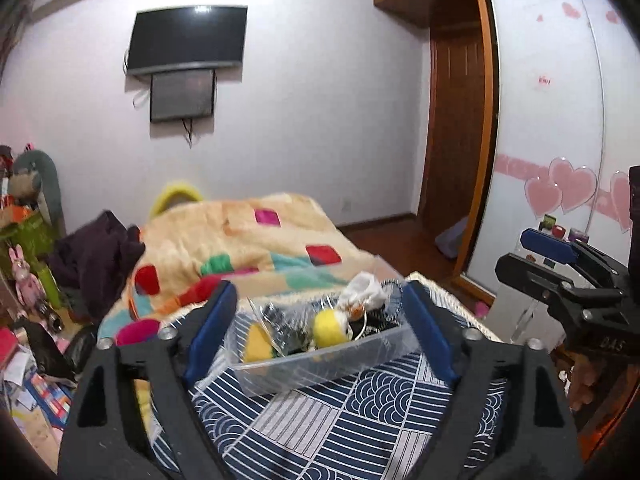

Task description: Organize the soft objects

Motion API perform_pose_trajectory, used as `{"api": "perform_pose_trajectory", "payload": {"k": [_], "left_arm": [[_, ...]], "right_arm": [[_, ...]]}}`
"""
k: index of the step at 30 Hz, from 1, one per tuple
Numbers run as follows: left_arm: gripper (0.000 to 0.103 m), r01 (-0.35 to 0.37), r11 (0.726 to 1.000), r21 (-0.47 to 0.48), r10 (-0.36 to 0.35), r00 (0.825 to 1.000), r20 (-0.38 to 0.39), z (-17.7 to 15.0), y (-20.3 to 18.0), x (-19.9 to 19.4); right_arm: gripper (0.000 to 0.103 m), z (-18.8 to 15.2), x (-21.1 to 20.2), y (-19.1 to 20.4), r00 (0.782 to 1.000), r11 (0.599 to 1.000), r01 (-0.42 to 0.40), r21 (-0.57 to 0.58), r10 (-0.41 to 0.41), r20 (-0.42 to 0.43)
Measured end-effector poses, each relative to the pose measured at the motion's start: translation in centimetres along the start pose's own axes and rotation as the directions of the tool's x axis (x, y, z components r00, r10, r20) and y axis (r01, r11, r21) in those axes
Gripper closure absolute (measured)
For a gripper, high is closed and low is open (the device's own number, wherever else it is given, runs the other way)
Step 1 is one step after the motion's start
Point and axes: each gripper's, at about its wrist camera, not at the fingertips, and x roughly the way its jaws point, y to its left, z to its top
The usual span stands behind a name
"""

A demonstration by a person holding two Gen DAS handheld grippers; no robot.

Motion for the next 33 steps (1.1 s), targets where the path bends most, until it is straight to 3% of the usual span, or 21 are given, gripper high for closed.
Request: {"api": "perform_pose_trajectory", "payload": {"k": [3,8,14,33], "left_arm": [[0.008,-0.01,1.0,0.006,0.01,0.999,0.045,0.5,-0.1,-1.8],[0.001,-0.011,1.0,-0.019,0.013,0.995,0.095,1.0,0.2,-3.9],[0.0,-0.019,0.999,-0.038,0.024,0.992,0.121,1.0,0.6,-5.0],[0.0,-0.028,0.999,-0.024,0.031,0.991,0.128,0.6,0.3,-5.5]], "right_arm": [[0.019,0.9,-1.1,0.4,0.999,1.0,0.001,0.003,-0.001,0.048],[0.0,1.8,-2.5,0.9,0.992,1.0,0.025,0.012,-0.026,0.12],[0.0,2.0,-3.3,1.4,0.987,1.0,0.022,0.009,-0.023,0.156],[0.0,1.4,-3.2,1.5,0.987,0.999,0.005,0.034,-0.011,0.157]]}}
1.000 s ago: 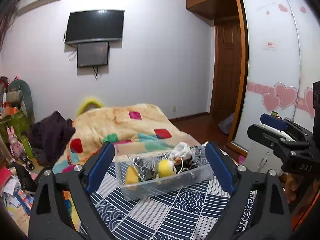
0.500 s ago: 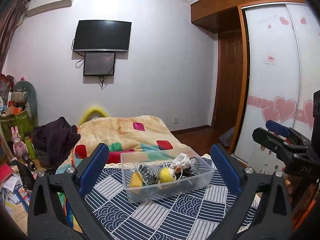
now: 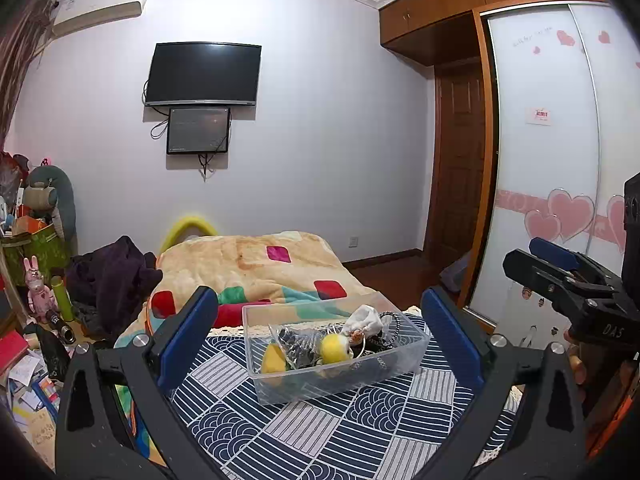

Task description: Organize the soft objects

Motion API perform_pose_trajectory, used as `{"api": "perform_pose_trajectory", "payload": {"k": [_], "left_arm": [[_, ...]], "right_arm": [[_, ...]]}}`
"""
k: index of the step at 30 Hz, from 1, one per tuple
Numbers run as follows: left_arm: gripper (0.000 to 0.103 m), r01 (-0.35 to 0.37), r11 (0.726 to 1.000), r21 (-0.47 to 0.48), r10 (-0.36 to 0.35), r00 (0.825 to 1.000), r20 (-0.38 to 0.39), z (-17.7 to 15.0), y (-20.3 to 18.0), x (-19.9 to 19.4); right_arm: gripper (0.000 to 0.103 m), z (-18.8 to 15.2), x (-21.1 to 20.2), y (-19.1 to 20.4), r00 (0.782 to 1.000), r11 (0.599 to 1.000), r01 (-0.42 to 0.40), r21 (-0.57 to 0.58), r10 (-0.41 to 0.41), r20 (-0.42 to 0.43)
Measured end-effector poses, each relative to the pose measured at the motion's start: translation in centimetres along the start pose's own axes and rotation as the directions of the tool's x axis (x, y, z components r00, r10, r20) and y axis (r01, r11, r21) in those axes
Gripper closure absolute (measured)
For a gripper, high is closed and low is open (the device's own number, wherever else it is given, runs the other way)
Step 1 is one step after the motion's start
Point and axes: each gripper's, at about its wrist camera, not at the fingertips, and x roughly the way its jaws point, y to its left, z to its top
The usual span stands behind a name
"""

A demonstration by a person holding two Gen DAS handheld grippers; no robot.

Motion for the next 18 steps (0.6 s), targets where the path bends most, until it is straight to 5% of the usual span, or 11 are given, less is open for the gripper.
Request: {"api": "perform_pose_trajectory", "payload": {"k": [18], "left_arm": [[0.0,0.015,1.0,-0.003,-0.015,1.0,0.01,0.01,-0.04,-0.55]], "right_arm": [[0.0,0.21,-0.21,0.46,1.0,1.0,-0.008,0.0,0.008,0.005]]}}
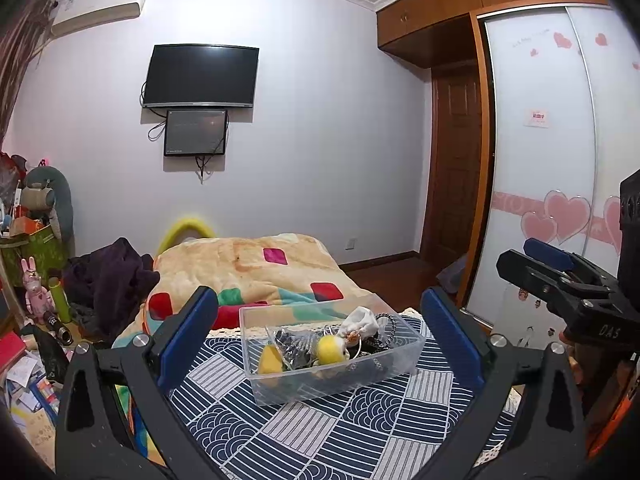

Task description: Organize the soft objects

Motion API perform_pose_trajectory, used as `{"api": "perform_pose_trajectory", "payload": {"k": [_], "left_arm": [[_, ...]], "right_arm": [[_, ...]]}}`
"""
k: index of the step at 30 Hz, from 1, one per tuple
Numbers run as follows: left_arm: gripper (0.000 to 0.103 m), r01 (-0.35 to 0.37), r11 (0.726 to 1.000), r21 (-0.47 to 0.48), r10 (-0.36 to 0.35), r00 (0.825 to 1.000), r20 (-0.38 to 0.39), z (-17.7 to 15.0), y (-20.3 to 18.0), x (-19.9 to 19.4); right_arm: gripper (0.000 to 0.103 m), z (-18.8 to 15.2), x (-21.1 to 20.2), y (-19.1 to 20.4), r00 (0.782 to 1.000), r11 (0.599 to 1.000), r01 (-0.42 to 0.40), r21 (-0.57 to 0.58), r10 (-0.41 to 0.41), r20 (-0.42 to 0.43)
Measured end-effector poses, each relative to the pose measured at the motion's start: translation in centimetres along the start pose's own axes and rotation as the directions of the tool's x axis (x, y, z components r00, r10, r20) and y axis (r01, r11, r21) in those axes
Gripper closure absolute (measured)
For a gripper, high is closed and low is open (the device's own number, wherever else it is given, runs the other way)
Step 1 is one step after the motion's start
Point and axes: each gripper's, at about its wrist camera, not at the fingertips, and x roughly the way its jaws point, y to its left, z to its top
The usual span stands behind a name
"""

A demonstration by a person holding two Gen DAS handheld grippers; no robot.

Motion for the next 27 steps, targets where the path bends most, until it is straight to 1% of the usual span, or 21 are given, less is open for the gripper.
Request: {"api": "perform_pose_trajectory", "payload": {"k": [9,18,27], "left_arm": [[0.0,0.001,1.0,-0.009,-0.001,1.0,-0.003,-0.01,0.0,0.06],[0.0,0.013,1.0,-0.021,-0.013,1.0,-0.027,-0.09,0.3,0.48],[0.0,0.006,0.999,-0.041,-0.007,0.999,-0.035,-0.2,0.6,0.65]], "right_arm": [[0.0,-0.1,0.13,-0.15,1.0,1.0,-0.004,0.009,0.004,-0.007],[0.0,-0.08,0.26,-0.15,1.0,1.0,-0.006,0.008,0.006,-0.015],[0.0,-0.21,0.61,-0.16,1.0,1.0,-0.008,0.007,0.008,-0.029]]}}
